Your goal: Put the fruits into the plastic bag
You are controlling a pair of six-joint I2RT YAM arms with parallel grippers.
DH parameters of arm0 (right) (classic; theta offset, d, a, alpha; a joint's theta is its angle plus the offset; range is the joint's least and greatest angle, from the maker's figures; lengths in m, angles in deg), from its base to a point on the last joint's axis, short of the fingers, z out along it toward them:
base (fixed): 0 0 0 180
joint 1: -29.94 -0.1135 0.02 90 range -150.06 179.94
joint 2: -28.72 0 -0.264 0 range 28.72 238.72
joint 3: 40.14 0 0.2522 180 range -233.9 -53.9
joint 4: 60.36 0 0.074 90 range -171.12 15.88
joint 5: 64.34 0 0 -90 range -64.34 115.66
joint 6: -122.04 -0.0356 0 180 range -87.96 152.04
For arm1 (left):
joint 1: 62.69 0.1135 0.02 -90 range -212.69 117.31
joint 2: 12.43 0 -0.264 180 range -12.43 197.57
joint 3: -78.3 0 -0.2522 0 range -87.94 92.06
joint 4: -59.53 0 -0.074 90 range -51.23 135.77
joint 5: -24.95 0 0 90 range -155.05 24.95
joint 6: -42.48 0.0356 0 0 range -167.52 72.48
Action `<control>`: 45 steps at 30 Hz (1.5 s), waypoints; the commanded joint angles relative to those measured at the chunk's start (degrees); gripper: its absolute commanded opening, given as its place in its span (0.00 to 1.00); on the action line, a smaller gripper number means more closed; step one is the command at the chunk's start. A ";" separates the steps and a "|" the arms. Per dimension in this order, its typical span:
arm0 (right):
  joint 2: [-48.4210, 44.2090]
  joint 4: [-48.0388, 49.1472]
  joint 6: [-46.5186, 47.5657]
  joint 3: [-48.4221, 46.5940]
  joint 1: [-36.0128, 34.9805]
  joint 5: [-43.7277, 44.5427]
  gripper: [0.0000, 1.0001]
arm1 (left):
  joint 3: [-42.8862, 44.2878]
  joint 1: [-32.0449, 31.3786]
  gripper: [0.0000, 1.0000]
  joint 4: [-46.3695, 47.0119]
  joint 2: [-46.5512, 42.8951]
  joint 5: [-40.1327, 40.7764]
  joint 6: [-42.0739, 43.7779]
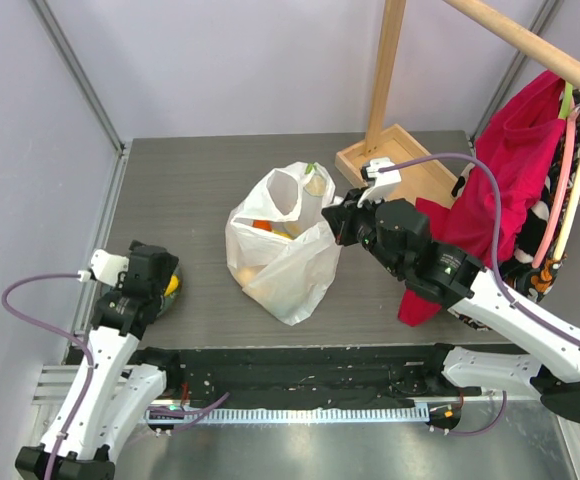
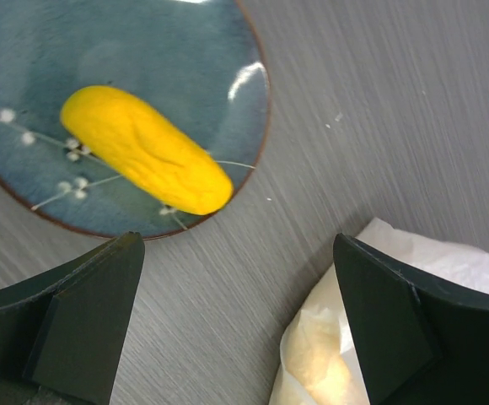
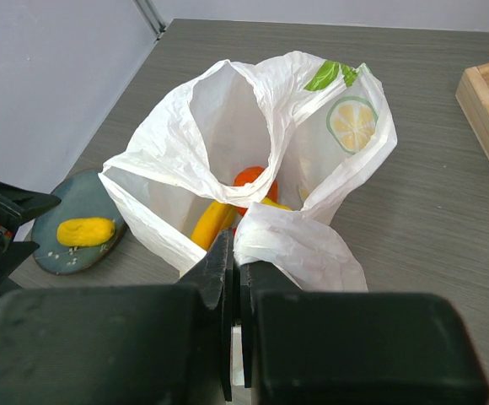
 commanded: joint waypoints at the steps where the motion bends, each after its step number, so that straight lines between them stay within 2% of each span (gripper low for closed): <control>1: -1.43 2.35 -0.10 -0.10 0.17 -0.04 0.01 | -1.84 0.36 1.00 -3.96 -0.16 7.05 -10.45; 6: -1.70 2.44 -0.10 0.08 0.17 0.05 0.01 | -5.17 0.98 1.00 -0.45 2.56 6.01 -11.32; 15: -2.40 2.44 0.34 0.60 0.17 1.10 0.01 | -7.99 5.81 1.00 7.20 7.83 1.80 -9.22; 30: -2.57 2.26 0.51 0.87 0.26 1.01 0.01 | -12.39 17.58 1.00 24.16 15.66 -6.56 4.22; 41: -2.66 2.09 0.16 0.95 0.25 1.10 0.01 | -10.73 20.84 1.00 34.53 26.38 -13.15 12.93; 45: -3.01 1.91 -0.01 1.04 0.26 1.63 0.01 | -10.01 20.84 0.94 34.54 27.88 -13.07 13.37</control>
